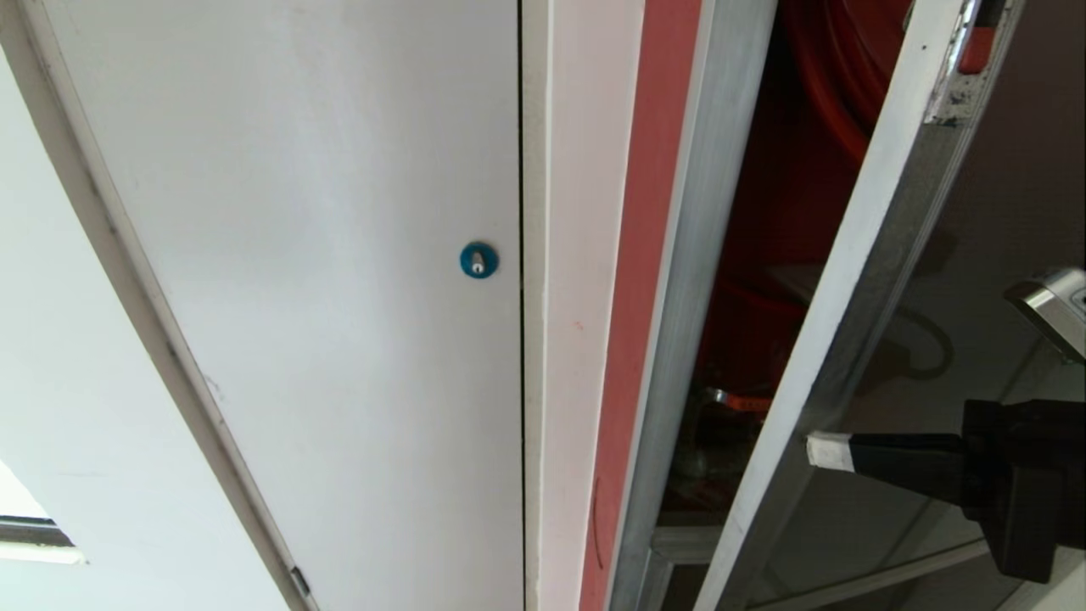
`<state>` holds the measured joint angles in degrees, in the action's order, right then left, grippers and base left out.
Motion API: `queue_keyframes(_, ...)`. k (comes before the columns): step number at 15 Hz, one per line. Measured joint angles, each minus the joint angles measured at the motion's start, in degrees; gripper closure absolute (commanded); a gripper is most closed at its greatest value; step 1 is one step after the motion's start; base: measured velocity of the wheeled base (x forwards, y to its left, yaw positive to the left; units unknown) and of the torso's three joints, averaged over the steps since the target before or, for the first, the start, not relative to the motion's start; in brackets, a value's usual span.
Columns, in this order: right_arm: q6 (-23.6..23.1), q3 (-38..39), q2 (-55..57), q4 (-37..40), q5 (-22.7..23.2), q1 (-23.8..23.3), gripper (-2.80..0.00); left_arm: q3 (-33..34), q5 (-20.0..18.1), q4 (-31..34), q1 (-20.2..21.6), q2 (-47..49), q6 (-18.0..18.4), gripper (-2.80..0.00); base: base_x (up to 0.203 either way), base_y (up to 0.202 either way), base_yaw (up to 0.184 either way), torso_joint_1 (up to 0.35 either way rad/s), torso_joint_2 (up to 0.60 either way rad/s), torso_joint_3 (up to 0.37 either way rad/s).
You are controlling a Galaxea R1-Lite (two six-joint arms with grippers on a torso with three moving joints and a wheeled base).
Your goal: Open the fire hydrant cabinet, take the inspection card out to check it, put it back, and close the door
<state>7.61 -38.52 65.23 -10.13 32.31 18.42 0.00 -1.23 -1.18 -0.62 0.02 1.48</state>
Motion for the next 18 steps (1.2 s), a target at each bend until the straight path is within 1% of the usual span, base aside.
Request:
queue_keyframes(2, 0.00, 0.02, 1.45, -2.60, -3.70, 1.12, 0.00, 0.00, 0.01, 0.00, 0.00, 0.00, 0.00, 0.00, 0.000, 0.000, 0.000, 0.000, 0.00, 0.000)
queue_keyframes(5, -0.07, 0.02, 3.88, -5.72, -6.59, 1.52, 0.00, 0.00, 0.02, 0.00, 0.00, 0.00, 0.00, 0.00, 0.000, 0.000, 0.000, 0.000, 0.00, 0.000)
queue_keyframes(9, -0.12, -0.48, 8.58, -13.77, -11.17, 1.66, 0.00, 0.00, 0.01, 0.00, 0.00, 0.00, -0.01, 0.00, 0.000, 0.000, 0.000, 0.000, 0.00, 0.000)
queue_keyframes(11, -0.11, -1.33, 10.83, -16.44, -12.85, 1.78, 0.00, 0.00, 0.02, 0.00, 0.00, 0.00, 0.02, 0.00, 0.000, 0.000, 0.000, 0.000, 0.00, 0.000)
queue_keyframes(15, 0.07, -3.78, 14.62, -17.50, -14.04, 1.89, 0.00, 0.00, 0.02, 0.00, 0.00, 0.00, 0.03, 0.00, 0.000, 0.000, 0.000, 0.000, 0.00, 0.000)
queue_keyframes(18, 0.02, -5.88, 17.08, -17.43, -16.52, 1.92, 0.00, 0.00, 0.02, 0.00, 0.00, 0.00, -0.01, 0.00, 0.000, 0.000, 0.000, 0.000, 0.00, 0.000)
